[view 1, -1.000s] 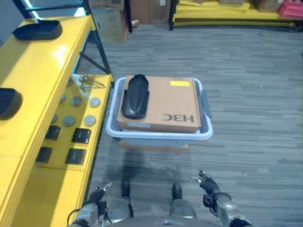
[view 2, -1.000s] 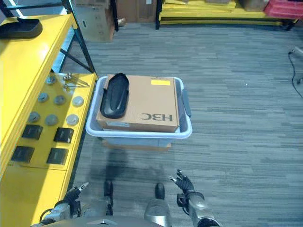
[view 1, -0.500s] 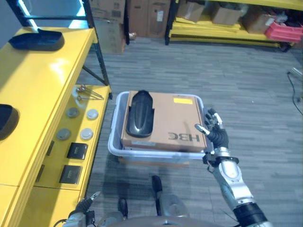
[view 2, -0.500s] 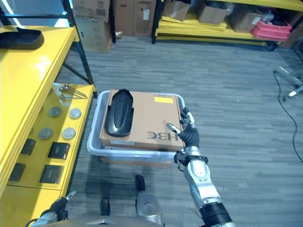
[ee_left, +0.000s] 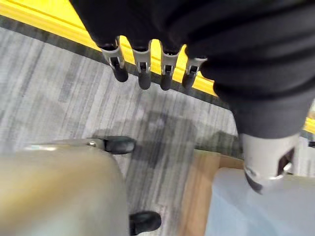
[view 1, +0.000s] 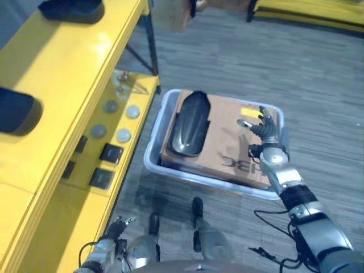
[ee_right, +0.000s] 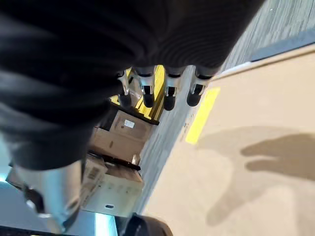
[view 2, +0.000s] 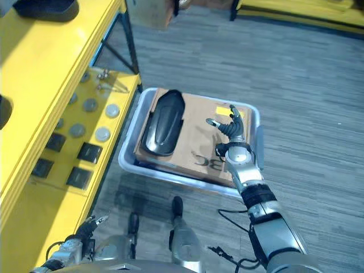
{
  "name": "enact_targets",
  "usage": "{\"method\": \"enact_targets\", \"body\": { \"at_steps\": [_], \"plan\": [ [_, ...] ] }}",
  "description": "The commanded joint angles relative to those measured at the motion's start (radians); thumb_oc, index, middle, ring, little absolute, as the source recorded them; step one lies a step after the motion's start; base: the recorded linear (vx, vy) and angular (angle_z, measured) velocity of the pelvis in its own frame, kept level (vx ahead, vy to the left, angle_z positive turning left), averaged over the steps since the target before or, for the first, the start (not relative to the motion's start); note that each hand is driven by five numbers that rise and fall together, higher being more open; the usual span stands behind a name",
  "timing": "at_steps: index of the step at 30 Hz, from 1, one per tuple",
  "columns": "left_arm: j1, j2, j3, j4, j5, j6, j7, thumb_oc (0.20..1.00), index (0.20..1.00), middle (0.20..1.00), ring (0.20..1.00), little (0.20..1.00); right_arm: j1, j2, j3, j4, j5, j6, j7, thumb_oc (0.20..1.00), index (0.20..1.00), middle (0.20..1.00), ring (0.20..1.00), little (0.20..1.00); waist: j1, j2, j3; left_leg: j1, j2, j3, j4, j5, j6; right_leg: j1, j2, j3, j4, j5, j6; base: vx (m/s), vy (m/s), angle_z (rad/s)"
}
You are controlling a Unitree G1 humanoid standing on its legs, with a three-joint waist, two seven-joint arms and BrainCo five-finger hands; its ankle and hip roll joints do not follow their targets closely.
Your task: Move parts from the plastic box to the shelf.
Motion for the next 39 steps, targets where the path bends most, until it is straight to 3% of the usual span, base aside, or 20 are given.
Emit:
{"method": "enact_targets", "body": {
  "at_steps": [1,5,13,19,25,28,35,39],
  "plan": [
    [0.002,0.014,-0.036,0.022,0.005,-0.013,-0.016,1.0,1.0,1.0,1.0,1.0,-0.08,-0.054,0.026,-0.001,-0.069,-0.017,-0.058,1.0,1.0,1.0,1.0,1.0,0.01,-0.027,0.011,-0.118,0.001,-0.014,0.127,-0.051,0.026,0.053,-0.058,0.004,0.045,-0.111,0.048,-0.09,0.092,0.23],
    [-0.013,0.015,-0.04,0.019,-0.03,-0.012,-0.016,1.0,1.0,1.0,1.0,1.0,-0.163,-0.082,0.068,0.04,-0.11,0.077,-0.051,1.0,1.0,1.0,1.0,1.0,0.021,-0.018,0.041,-0.144,-0.002,-0.027,0.147,-0.053,0.018,0.033,-0.072,-0.007,0.048,-0.109,0.048,-0.05,0.08,0.11],
    [-0.031,0.021,-0.045,0.008,-0.079,-0.031,-0.059,1.0,1.0,1.0,1.0,1.0,-0.24,-0.076,0.155,0.171,-0.128,0.095,0.05,1.0,1.0,1.0,1.0,1.0,0.052,-0.02,0.073,-0.167,-0.008,-0.045,0.168,-0.056,0.012,0.016,-0.089,-0.026,0.052,-0.103,0.048,-0.02,0.057,0.07],
    [-0.028,0.026,-0.054,-0.02,-0.092,-0.002,-0.076,1.0,1.0,1.0,1.0,1.0,-0.263,-0.065,0.208,0.23,-0.169,0.117,0.161,1.0,1.0,1.0,1.0,1.0,0.075,-0.021,0.084,-0.17,-0.012,-0.057,0.166,-0.051,0.014,0.015,-0.096,-0.043,0.057,-0.101,0.051,-0.01,0.023,0.05],
    [-0.028,0.033,-0.054,-0.005,-0.086,0.023,-0.077,1.0,1.0,1.0,1.0,1.0,-0.287,-0.057,0.248,0.238,-0.184,0.123,0.182,1.0,1.0,1.0,1.0,1.0,0.086,-0.024,0.084,-0.16,-0.011,-0.061,0.153,-0.046,0.014,0.026,-0.1,-0.055,0.055,-0.1,0.055,0.0,0.013,0.1],
    [-0.022,0.031,-0.048,0.008,-0.084,0.023,-0.079,1.0,1.0,1.0,1.0,1.0,-0.294,-0.049,0.252,0.241,-0.176,0.125,0.126,1.0,1.0,1.0,1.0,1.0,0.088,-0.023,0.081,-0.152,-0.01,-0.058,0.148,-0.045,0.014,0.032,-0.099,-0.056,0.052,-0.1,0.055,0.0,0.006,0.02],
    [-0.007,0.006,-0.048,0.019,-0.09,-0.006,-0.068,1.0,1.0,1.0,1.0,1.0,-0.267,-0.038,0.164,0.144,-0.15,0.121,-0.182,1.0,1.0,1.0,1.0,1.0,0.074,-0.019,0.071,-0.133,-0.008,-0.049,0.132,-0.048,0.016,0.042,-0.094,-0.048,0.046,-0.1,0.056,0.0,0.0,0.0],
    [-0.002,-0.004,-0.048,0.014,-0.097,-0.007,-0.057,1.0,1.0,1.0,1.0,1.0,-0.247,-0.048,0.118,0.056,-0.171,0.126,-0.249,1.0,1.0,1.0,1.0,1.0,0.064,-0.02,0.062,-0.121,-0.009,-0.044,0.127,-0.052,0.018,0.048,-0.093,-0.044,0.044,-0.102,0.057,0.0,0.0,0.0]
  ]
}}
